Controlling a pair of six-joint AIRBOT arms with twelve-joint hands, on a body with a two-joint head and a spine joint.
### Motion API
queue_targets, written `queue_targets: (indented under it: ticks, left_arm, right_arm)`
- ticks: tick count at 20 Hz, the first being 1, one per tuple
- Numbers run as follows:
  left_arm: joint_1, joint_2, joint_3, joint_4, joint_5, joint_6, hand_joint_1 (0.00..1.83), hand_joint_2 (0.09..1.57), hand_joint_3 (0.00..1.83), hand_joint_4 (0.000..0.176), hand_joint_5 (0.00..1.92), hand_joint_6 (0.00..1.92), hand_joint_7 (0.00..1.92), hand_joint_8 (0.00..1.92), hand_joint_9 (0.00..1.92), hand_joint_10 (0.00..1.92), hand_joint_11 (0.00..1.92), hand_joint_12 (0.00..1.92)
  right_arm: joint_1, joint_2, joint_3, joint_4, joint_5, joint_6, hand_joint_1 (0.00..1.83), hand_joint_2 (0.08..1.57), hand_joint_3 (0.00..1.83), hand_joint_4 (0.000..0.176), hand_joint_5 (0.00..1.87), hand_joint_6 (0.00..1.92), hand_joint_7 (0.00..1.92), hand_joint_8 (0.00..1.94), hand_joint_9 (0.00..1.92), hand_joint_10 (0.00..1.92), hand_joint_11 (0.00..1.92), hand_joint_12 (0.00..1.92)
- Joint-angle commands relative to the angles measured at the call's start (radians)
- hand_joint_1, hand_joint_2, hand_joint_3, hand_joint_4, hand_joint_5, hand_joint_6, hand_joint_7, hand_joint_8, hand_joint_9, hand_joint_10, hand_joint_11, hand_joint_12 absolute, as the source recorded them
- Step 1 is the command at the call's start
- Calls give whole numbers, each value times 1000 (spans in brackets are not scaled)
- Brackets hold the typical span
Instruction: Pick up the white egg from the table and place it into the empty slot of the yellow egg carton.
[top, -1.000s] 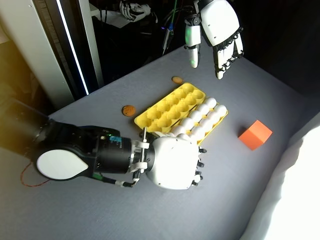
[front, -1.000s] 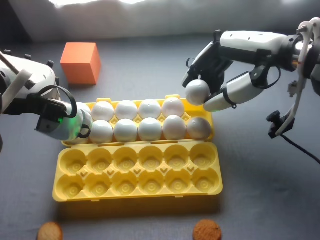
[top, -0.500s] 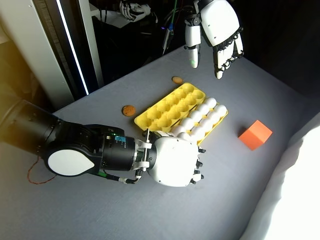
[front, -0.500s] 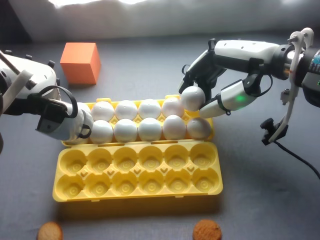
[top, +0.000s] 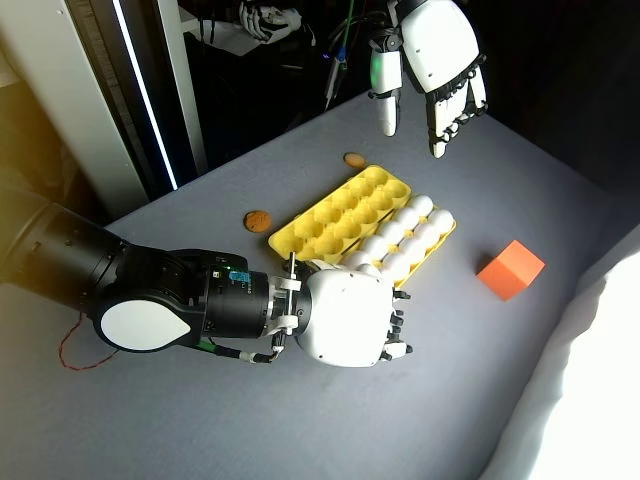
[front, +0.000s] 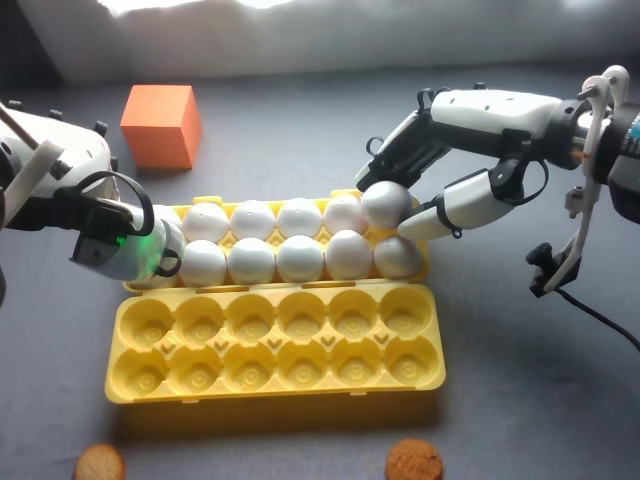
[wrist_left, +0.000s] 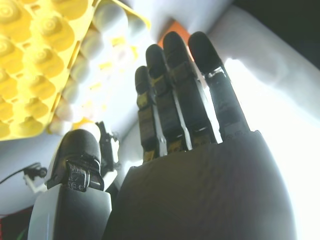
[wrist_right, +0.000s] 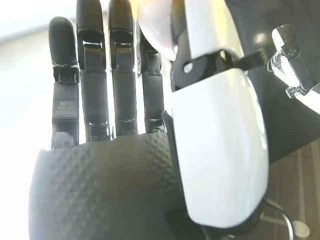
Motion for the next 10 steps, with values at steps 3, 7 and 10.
queue_targets:
  ticks: [3, 7, 10]
  left_arm:
    - [-8, 9, -2, 86, 7, 4, 0, 1332, 1, 0, 474, 0, 629, 0, 612, 1, 161, 1291]
    - [-8, 9, -2, 86, 7, 4, 0, 1335, 1, 0, 497, 2, 652, 3, 635, 6, 198, 1258]
    - [-8, 9, -2, 86, 7, 4, 0, 1334, 0, 0, 512, 6, 670, 7, 652, 11, 209, 1258]
  right_arm:
    - [-1, 10, 4, 27, 104, -16, 1050, 1023, 3, 0, 708, 0, 799, 0, 776, 17, 224, 1236]
    - [-3, 13, 5, 27, 120, -18, 1058, 1009, 0, 0, 688, 0, 787, 0, 769, 12, 207, 1240]
    - [-3, 19, 5, 27, 130, -17, 1048, 1019, 2, 0, 672, 0, 771, 0, 754, 4, 190, 1258]
